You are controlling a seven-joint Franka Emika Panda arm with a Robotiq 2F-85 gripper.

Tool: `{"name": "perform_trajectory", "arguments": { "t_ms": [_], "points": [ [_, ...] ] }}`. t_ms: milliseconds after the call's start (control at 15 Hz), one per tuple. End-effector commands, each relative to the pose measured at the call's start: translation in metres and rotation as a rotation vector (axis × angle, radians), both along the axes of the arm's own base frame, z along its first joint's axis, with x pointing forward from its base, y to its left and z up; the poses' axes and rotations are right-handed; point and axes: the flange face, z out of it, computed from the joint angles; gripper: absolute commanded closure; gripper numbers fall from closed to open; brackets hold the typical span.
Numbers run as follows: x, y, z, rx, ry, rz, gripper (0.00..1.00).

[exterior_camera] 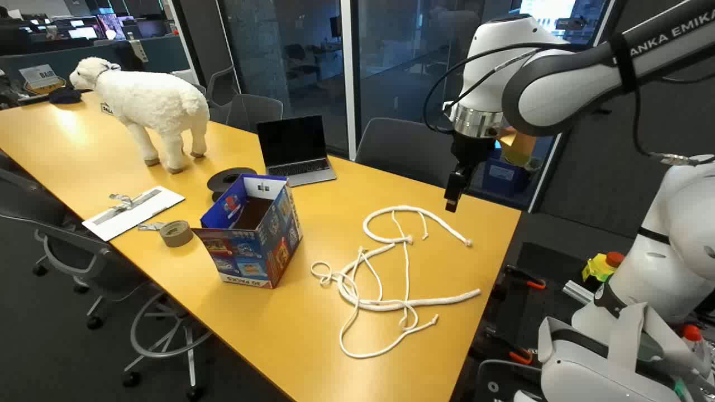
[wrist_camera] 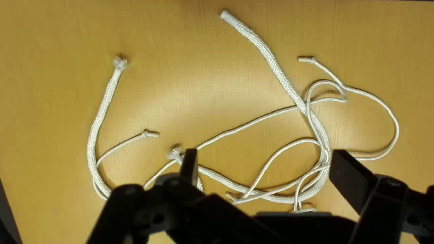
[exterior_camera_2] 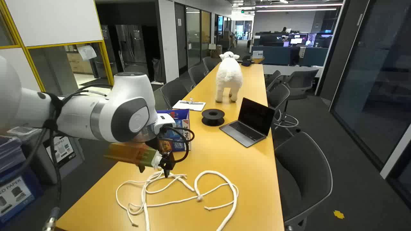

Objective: Put one rope in the box, the move the box to the right, the put the remaining ropes in the box

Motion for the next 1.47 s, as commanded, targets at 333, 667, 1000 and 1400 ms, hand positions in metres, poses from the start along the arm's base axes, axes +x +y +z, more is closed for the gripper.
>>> {"name": "perform_trajectory", "arguments": {
  "t_ms": [333,667,1000,1400],
  "points": [
    [0.000,0.000,0.001,0.000,-0.001,0.000,0.00],
    [0.027,-0.026,-0.029,-0.027,-0.089,0.029,0.00],
    [0.062,-0.094,-0.094,0.015,-0.202,0.066,0.00],
    [0.087,-0.081,-0.118,0.111,-0.155,0.322,0.00]
  ]
}}
